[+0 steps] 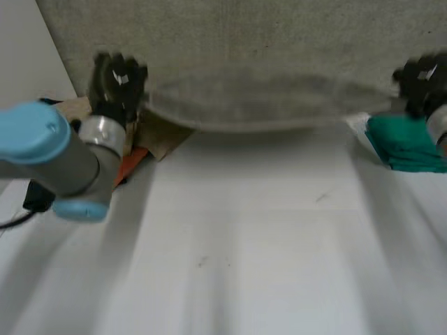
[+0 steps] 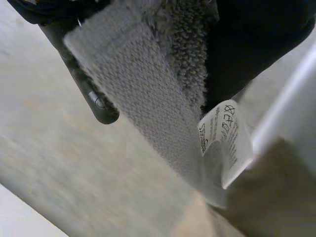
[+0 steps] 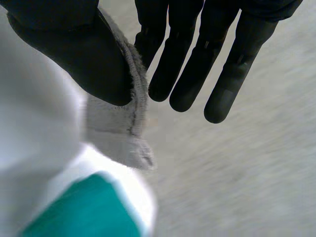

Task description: Fold the laundry.

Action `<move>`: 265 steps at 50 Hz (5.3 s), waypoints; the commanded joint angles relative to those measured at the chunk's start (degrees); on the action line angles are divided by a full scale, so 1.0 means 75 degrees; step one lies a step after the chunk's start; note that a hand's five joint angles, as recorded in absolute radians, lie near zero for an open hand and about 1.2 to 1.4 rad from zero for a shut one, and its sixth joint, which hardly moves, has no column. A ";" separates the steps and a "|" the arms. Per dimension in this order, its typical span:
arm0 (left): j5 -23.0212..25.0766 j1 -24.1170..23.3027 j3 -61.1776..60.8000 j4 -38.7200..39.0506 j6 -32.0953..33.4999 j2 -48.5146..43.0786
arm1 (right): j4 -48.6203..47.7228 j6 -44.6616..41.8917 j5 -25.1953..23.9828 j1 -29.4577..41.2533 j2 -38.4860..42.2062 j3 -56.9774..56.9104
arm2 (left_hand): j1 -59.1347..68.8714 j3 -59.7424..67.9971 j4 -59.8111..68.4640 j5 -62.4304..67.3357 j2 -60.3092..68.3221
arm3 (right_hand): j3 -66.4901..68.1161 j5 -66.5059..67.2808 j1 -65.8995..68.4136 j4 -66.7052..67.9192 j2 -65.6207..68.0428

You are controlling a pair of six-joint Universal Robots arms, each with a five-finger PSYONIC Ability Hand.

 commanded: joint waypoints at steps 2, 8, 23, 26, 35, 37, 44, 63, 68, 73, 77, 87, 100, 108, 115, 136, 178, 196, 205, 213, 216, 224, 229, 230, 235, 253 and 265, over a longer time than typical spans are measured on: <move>0.0008 -0.0256 -0.2017 -0.0270 0.0121 0.0191 | 0.1340 -0.0390 -0.0157 -0.0069 0.0169 0.1262 | 0.1865 0.1541 0.1484 0.1679 0.1507 | 0.1567 0.1720 0.2029 0.1500 0.1655; -0.0074 -0.0385 -0.3133 -0.1838 0.0448 0.1398 | 0.2829 -0.1725 -0.0063 -0.0513 -0.0439 0.2107 | 0.1865 0.1541 0.1484 0.1679 0.1507 | 0.1567 0.1720 0.2029 0.1500 0.1655; -0.0050 -0.0632 -0.2538 -0.6625 0.0918 0.2631 | 0.4637 -0.4155 -0.0028 -0.1792 -0.1965 0.2976 | 0.1865 0.1541 0.1484 0.1679 0.1507 | 0.1567 0.1720 0.2029 0.1500 0.1655; -0.0050 -0.0444 -0.2104 -0.5665 0.0883 0.1964 | 0.3958 -0.3464 -0.0016 -0.1616 -0.1287 0.2613 | 0.1865 0.1541 0.1484 0.1679 0.1507 | 0.1567 0.1720 0.2029 0.1500 0.1655; -0.0273 -0.0385 -0.0370 -0.4408 0.0333 -0.0157 | 0.1825 -0.2466 0.0171 -0.0233 0.0752 0.0914 | 0.1865 0.1541 0.1484 0.1679 0.1507 | 0.1567 0.1720 0.2029 0.1500 0.1655; -0.0658 -0.0409 0.0075 -0.4396 0.0227 -0.0614 | 0.1193 -0.2431 0.0230 -0.0104 0.1268 0.0446 | 0.1865 0.1541 0.1484 0.1679 0.1507 | 0.1567 0.1720 0.2029 0.1500 0.1655; -0.1421 -0.0432 0.0849 -0.4081 0.0203 -0.1306 | -0.0061 -0.2431 0.0195 0.0188 0.2439 -0.0678 | 0.1865 0.1541 0.1484 0.1679 0.1507 | 0.1567 0.1720 0.2029 0.1500 0.1655; -0.1457 -0.0831 0.0137 -0.2791 0.0133 -0.0337 | 0.0263 -0.0428 -0.0085 0.0074 0.0921 0.0734 | -0.7469 -0.7792 -0.7850 -0.7654 -0.7826 | -0.7767 -0.7613 -0.7304 -0.7833 -0.7679; -0.1422 -0.0831 -0.0415 -0.2779 0.0016 0.0063 | 0.1142 -0.0427 -0.1163 -0.0700 0.0333 0.1638 | -0.7469 -0.7792 -0.7850 -0.7654 -0.7826 | -0.7466 -0.7313 -0.7004 -0.7533 -0.7378; -0.1398 -0.0842 -0.0767 -0.2744 -0.0125 0.0158 | 0.1612 -0.0579 -0.1879 -0.1345 0.0285 0.2119 | -0.7469 -0.7792 -0.7850 -0.7654 -0.7826 | -0.6726 -0.6572 -0.6263 -0.6792 -0.6638; -0.1398 -0.0854 -0.0825 -0.2744 -0.0137 0.0158 | 0.1601 -0.0778 -0.1985 -0.1627 0.0414 0.2167 | -0.7469 -0.7792 -0.7850 -0.7654 -0.7826 | -0.5850 -0.5696 -0.5387 -0.5916 -0.5762; -0.1398 -0.0854 -0.0837 -0.2744 -0.0137 0.0181 | 0.1168 -0.1119 -0.1587 -0.2001 0.1047 0.1944 | -0.7469 -0.7792 -0.7850 -0.7654 -0.7826 | 0.1566 0.1720 0.2029 0.1500 0.1654; -0.1387 -0.0842 -0.1130 -0.2756 -0.0137 0.0942 | -0.0238 -0.2559 -0.0309 -0.2519 -0.0078 0.2343 | -0.7469 -0.7792 -0.7850 -0.7654 -0.7826 | 0.1567 0.1720 0.2029 0.1500 0.1655; -0.1398 -0.0819 -0.1341 -0.2744 -0.0148 0.1095 | -0.0741 -0.2209 -0.1524 0.0359 -0.0664 0.2354 | -0.7469 -0.7792 -0.7850 -0.7654 -0.7826 | 0.1567 0.1720 0.2029 0.1500 0.1655; -0.1398 -0.0842 -0.1493 -0.2744 -0.0277 0.1212 | -0.1363 -0.2161 -0.2816 0.2437 -0.0606 0.2448 | -0.7469 -0.7792 -0.7850 -0.7654 -0.7826 | 0.1567 0.1720 0.2029 0.1500 0.1655; -0.1375 -0.1311 -0.1330 -0.2522 -0.0559 0.1154 | -0.1821 -0.0513 -0.1985 0.3332 0.0006 0.2834 | -0.7469 -0.7792 -0.7850 -0.7654 -0.7826 | -0.7767 -0.7613 -0.7304 -0.7833 -0.7679; -0.1433 -0.1440 -0.1880 -0.1830 -0.0699 0.1587 | -0.2137 -0.2605 -0.1596 0.5555 0.0741 0.2647 | -0.7469 -0.7792 -0.7850 -0.7654 -0.7826 | 0.1567 0.1720 0.2029 0.1500 0.1655; -0.1433 -0.1884 -0.1142 -0.1830 -0.2479 0.1388 | -0.1589 0.3283 -0.1247 0.3553 -0.1272 0.3421 | -0.7351 -0.7674 -0.7732 -0.7536 -0.7708 | -0.7767 -0.7613 -0.7304 -0.7833 -0.7679; -0.1433 -0.2880 -0.0487 -0.2765 -0.3510 0.0500 | 0.0802 0.4964 -0.1223 0.2626 -0.0702 0.2357 | -0.7104 -0.7427 -0.7485 -0.7289 -0.7461 | -0.7767 -0.7613 -0.7304 -0.7833 -0.7679; -0.1644 -0.3092 -0.0275 -0.3669 -0.3711 -0.0428 | 0.1483 0.4659 -0.1200 0.2673 0.0694 0.1253 | -0.7059 -0.7382 -0.7440 -0.7244 -0.7417 | -0.7767 -0.7613 -0.7304 -0.7833 -0.7679; -0.1936 -0.3069 -0.0263 -0.3915 -0.3653 -0.0592 | 0.1612 0.4624 -0.1176 0.2929 0.1115 0.0996 | -0.7059 -0.7382 -0.7440 -0.7244 -0.7417 | -0.7767 -0.7613 -0.7304 -0.7833 -0.7679; -0.2265 -0.2847 -0.0474 -0.4314 -0.3069 -0.0803 | 0.1577 0.3467 -0.0932 0.3564 0.1621 0.0726 | -0.7036 -0.7360 -0.7417 -0.7222 -0.7394 | -0.7767 -0.7613 -0.7304 -0.7833 -0.7679; -0.2242 -0.2636 -0.0509 -0.4279 -0.2669 -0.0780 | 0.1542 0.2434 -0.0041 0.3658 0.1539 0.0761 | -0.7193 -0.7517 -0.7574 -0.7378 -0.7551 | -0.7767 -0.7613 -0.7304 -0.7833 -0.7679; -0.2230 -0.2601 -0.0509 -0.4256 -0.2645 -0.0745 | 0.1519 0.2247 0.0111 0.3681 0.1504 0.0795 | -0.7216 -0.7539 -0.7597 -0.7401 -0.7573 | -0.7767 -0.7613 -0.7304 -0.7833 -0.7679; -0.2079 -0.2530 -0.0287 -0.4198 -0.2621 -0.0160 | 0.0934 0.1589 0.0663 0.3821 0.1083 0.1181 | -0.7238 -0.7562 -0.7619 -0.7424 -0.7596 | -0.7767 -0.7613 -0.7304 -0.7833 -0.7679; 0.3136 -0.1557 0.1143 -0.4560 -0.2692 0.0837 | -0.2031 0.1554 0.0324 0.4853 -0.0020 0.4159 | -0.6386 -0.6710 -0.6767 -0.6571 -0.6744 | -0.7767 -0.7613 -0.7304 -0.7833 -0.7679; 0.3172 -0.1616 0.1202 -0.4748 -0.2645 0.0450 | -0.3086 0.1436 0.0300 0.4771 0.0836 0.3878 | -0.6498 -0.6822 -0.6879 -0.6684 -0.6856 | -0.5853 -0.5699 -0.5390 -0.5919 -0.5765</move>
